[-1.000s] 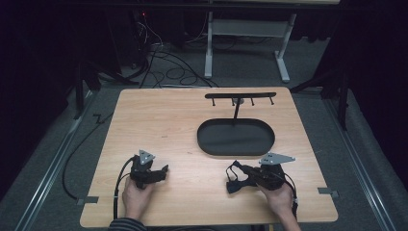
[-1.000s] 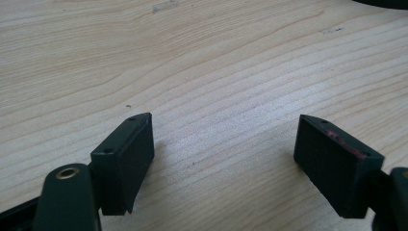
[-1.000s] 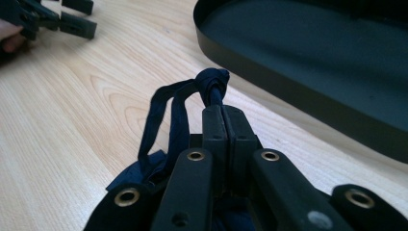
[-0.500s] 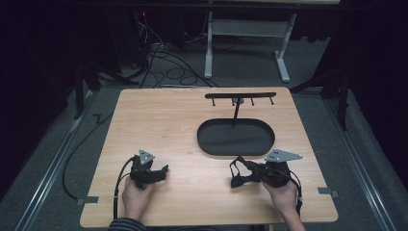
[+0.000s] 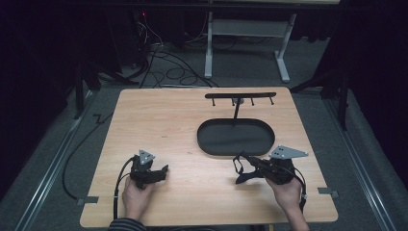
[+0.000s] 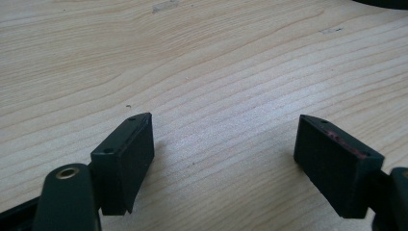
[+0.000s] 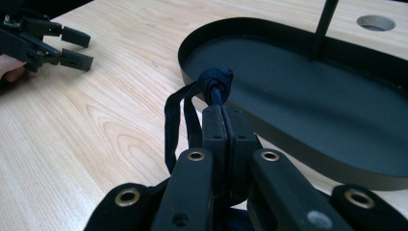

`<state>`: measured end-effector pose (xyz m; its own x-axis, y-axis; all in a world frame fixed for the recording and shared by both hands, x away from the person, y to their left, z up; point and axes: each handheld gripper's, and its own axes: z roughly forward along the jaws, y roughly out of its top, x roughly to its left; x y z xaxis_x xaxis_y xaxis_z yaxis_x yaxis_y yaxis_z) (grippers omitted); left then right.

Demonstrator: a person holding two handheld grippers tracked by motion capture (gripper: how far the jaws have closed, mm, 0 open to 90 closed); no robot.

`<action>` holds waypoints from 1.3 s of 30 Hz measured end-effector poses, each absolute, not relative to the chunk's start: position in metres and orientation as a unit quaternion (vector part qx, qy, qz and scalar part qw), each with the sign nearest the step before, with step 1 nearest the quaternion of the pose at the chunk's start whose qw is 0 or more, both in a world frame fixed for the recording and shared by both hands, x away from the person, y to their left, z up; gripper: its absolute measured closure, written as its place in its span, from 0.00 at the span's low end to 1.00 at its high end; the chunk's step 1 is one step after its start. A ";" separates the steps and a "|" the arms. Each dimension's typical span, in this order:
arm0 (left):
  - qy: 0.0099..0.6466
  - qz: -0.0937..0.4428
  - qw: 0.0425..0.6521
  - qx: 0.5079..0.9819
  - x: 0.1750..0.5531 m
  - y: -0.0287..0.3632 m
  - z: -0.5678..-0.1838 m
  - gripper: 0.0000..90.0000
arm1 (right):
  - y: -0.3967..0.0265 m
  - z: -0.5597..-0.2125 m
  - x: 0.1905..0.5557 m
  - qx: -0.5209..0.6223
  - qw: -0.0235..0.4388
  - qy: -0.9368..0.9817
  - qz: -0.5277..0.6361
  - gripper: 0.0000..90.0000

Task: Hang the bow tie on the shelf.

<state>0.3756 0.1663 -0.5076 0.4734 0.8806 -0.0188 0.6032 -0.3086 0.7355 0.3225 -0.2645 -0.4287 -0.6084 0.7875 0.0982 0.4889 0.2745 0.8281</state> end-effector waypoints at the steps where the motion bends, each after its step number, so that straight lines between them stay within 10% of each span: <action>1: 0.473 0.199 0.350 0.784 0.376 0.166 -0.508 0.25 | -0.266 -0.427 0.323 0.411 0.171 0.778 0.444 1.00; 39: 0.473 0.199 0.350 0.784 0.376 0.166 -0.508 0.25 | -0.300 -0.385 0.347 0.435 0.220 0.736 0.469 1.00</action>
